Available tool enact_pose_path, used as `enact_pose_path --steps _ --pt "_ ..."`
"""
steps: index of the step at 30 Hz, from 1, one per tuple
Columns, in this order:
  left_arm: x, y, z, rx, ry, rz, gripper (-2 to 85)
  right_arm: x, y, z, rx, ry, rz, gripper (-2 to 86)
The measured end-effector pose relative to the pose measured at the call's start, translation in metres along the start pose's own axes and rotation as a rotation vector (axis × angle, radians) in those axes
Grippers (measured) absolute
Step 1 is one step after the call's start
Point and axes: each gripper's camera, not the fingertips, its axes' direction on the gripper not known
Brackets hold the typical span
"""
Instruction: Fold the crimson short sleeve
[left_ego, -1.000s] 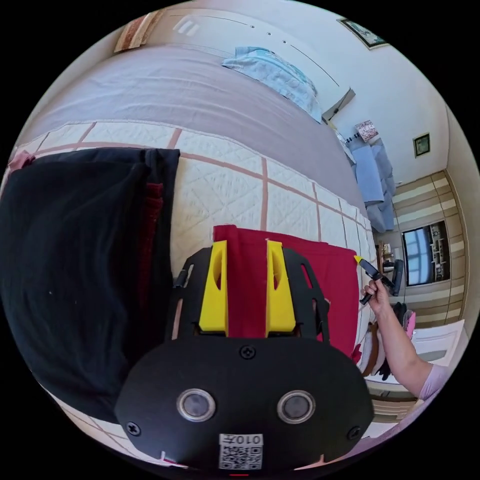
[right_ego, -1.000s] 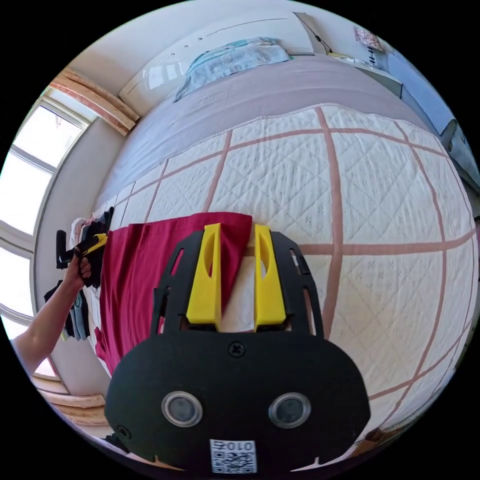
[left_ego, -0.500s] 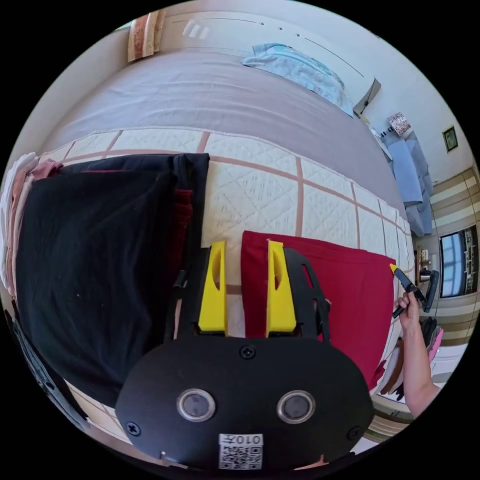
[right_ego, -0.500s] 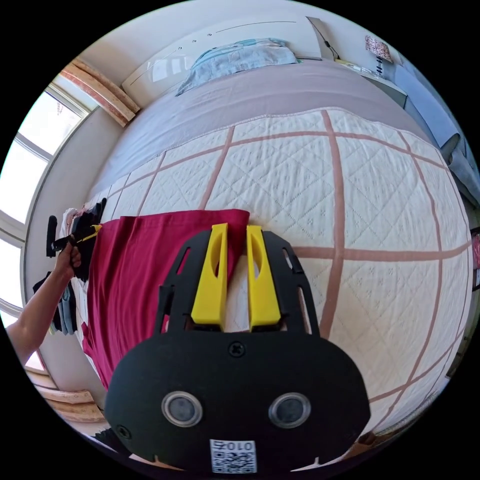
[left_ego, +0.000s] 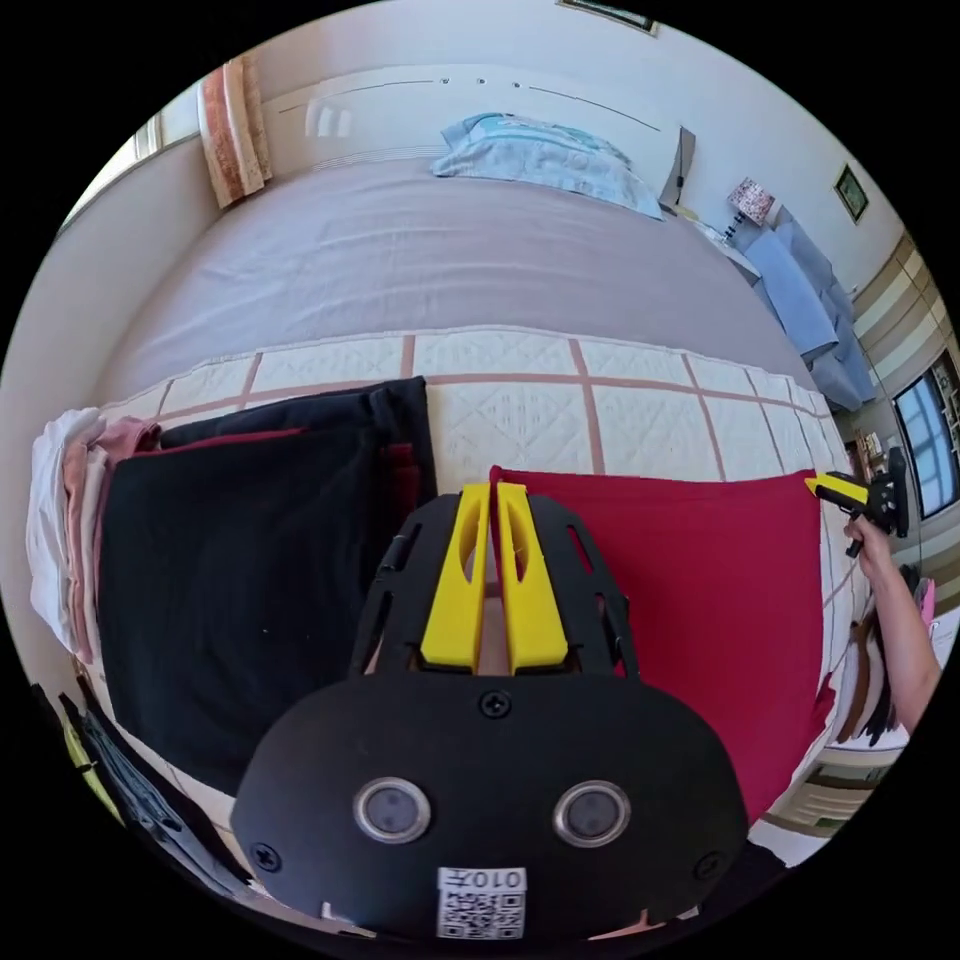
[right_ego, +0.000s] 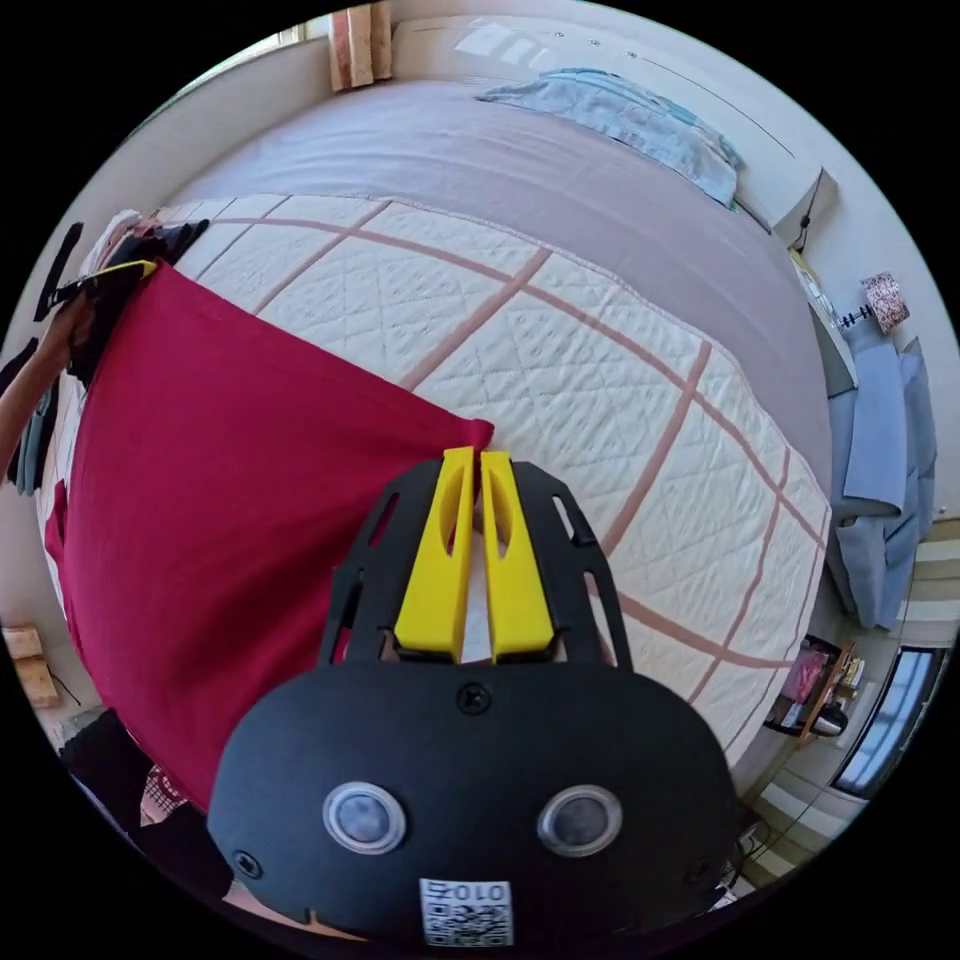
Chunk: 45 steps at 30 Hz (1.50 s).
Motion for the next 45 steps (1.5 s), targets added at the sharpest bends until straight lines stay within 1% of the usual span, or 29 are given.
enact_pose_path --steps 3,6,9,11,16,17,20,23,25,27,28,30,31,33,34,35,36,37,38,39,41,43,44,45 --pt "0.012 -0.004 0.003 0.015 -0.074 0.071 0.0 0.01 0.005 -0.025 0.069 -0.002 0.023 3.1" --pt "0.016 -0.008 0.009 0.012 -0.075 0.104 0.1 0.022 0.011 -0.024 0.025 -0.023 0.04 2.9" --pt "0.018 -0.007 0.025 -0.06 -0.095 0.101 0.3 0.032 0.021 -0.03 0.053 -0.084 0.093 2.5" --pt "0.016 -0.002 0.03 -0.061 -0.107 0.077 0.4 0.041 0.027 -0.036 0.076 -0.13 0.126 2.4" --pt "0.002 0.004 0.03 -0.056 -0.081 0.029 1.0 0.077 0.046 -0.059 0.104 -0.329 0.183 2.8" --pt "-0.003 0.007 0.028 -0.05 -0.078 0.019 1.1 0.08 0.047 -0.062 0.104 -0.337 0.185 2.9" --pt "-0.015 0.017 0.016 -0.011 -0.043 -0.016 1.2 0.094 0.06 -0.086 0.123 -0.323 0.226 3.1" --pt "-0.015 0.038 -0.011 0.087 -0.036 -0.013 1.2 0.097 0.082 -0.135 0.195 -0.201 0.277 2.7" --pt "-0.01 0.06 -0.029 0.125 0.011 0.022 1.2 0.062 0.103 -0.183 0.267 -0.112 0.163 2.3" --pt "0.0 0.114 -0.051 0.204 0.072 0.032 0.9 0.025 0.126 -0.21 0.271 -0.116 0.088 2.3" --pt "0.003 0.13 -0.054 0.21 0.098 0.025 0.8 0.0 0.145 -0.225 0.271 -0.171 0.053 2.4" --pt "0.017 0.2 -0.056 0.179 0.179 -0.008 0.5 -0.038 0.178 -0.249 0.278 -0.232 0.044 2.3" --pt "0.021 0.218 -0.056 0.167 0.18 -0.014 0.4 -0.062 0.202 -0.265 0.302 -0.265 0.057 2.3" --pt "0.036 0.285 -0.056 0.112 0.145 -0.055 0.2 -0.097 0.235 -0.282 0.311 -0.3 0.079 2.2" --pt "0.039 0.3 -0.055 0.098 0.138 -0.056 0.1 -0.117 0.253 -0.287 0.273 -0.305 0.094 2.2" --pt "0.042 0.328 -0.048 0.04 0.12 -0.053 0.1 -0.125 0.262 -0.287 0.243 -0.312 0.103 2.2" --pt "0.04 0.353 -0.041 -0.047 0.108 -0.078 0.0 -0.138 0.278 -0.289 0.174 -0.367 0.129 2.3" --pt "0.037 0.366 -0.04 -0.077 0.114 -0.104 0.0 -0.148 0.294 -0.299 0.131 -0.457 0.16 2.4" --pt "0.027 0.393 -0.05 -0.063 0.138 -0.17 -0.1 -0.154 0.302 -0.307 0.132 -0.496 0.163 2.5" --pt "0.018 0.421 -0.069 0.003 0.155 -0.219 -0.1 -0.169 0.318 -0.325 0.14 -0.53 0.152 2.5" --pt "0.006 0.46 -0.093 0.036 0.133 -0.263 -0.1 -0.2 0.338 -0.347 0.095 -0.549 0.079 2.5" --pt "-0.009 0.498 -0.1 -0.028 0.1 -0.328 -0.1 -0.249 0.356 -0.363 -0.043 -0.595 -0.062 2.5" --pt "-0.021 0.522 -0.099 -0.097 0.112 -0.389 -0.1 -0.26 0.359 -0.367 -0.074 -0.606 -0.09 2.5" --pt "-0.035 0.545 -0.1 -0.127 0.14 -0.458 0.0 -0.279 0.363 -0.379 -0.092 -0.619 -0.131 2.5"
